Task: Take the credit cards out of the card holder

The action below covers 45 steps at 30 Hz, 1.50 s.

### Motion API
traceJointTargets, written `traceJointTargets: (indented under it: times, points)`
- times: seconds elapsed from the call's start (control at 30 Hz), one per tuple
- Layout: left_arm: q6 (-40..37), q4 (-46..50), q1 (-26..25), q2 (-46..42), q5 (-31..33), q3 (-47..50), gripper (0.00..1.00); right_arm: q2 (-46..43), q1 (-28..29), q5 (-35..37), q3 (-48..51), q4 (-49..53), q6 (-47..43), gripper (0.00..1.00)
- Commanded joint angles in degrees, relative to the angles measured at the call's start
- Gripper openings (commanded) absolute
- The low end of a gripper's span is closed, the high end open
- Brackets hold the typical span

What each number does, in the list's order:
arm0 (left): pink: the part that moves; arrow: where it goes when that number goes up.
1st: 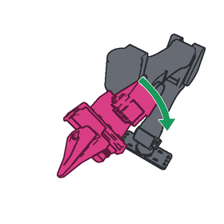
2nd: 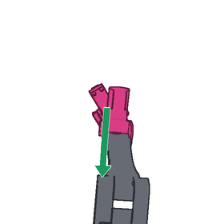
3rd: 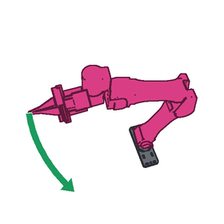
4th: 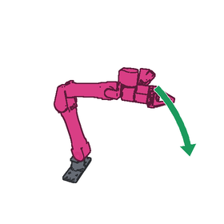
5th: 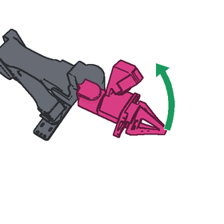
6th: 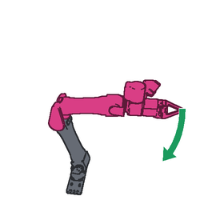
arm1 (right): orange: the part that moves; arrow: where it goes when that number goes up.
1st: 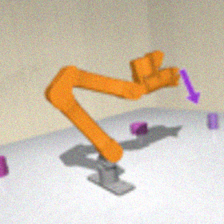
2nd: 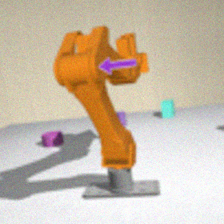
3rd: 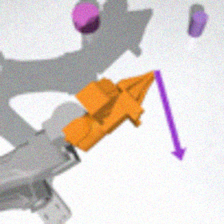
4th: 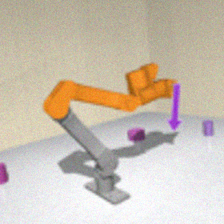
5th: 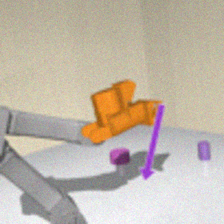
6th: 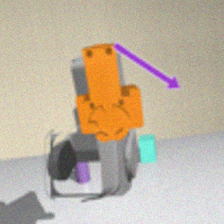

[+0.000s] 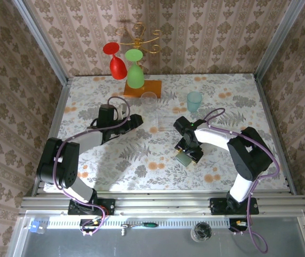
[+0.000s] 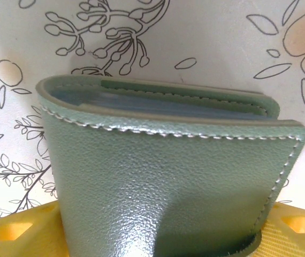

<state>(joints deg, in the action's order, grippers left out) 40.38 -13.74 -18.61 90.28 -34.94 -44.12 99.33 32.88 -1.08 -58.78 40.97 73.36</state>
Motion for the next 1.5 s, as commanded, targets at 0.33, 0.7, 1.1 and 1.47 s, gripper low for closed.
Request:
traceJointTargets:
  times: [0.33,0.7,1.1,1.47]
  points:
    - [1.0,2.2,1.6,-8.9,3.3,8.1,0.83,8.0,7.2,-0.2,-13.1,0.7,-12.4,0.76]
    - [4.1,4.2,-1.8,-11.5,9.5,11.3,0.81,12.8,12.1,-4.2,-17.8,5.3,-30.4,0.75]
    - [10.6,0.6,-7.1,-7.4,11.5,11.6,0.81,10.0,13.4,-4.4,-15.8,3.6,-31.0,0.83]
    - [17.7,-4.9,-10.3,-7.4,7.3,13.5,0.76,2.2,13.3,-2.9,-17.7,6.6,-33.0,0.89]
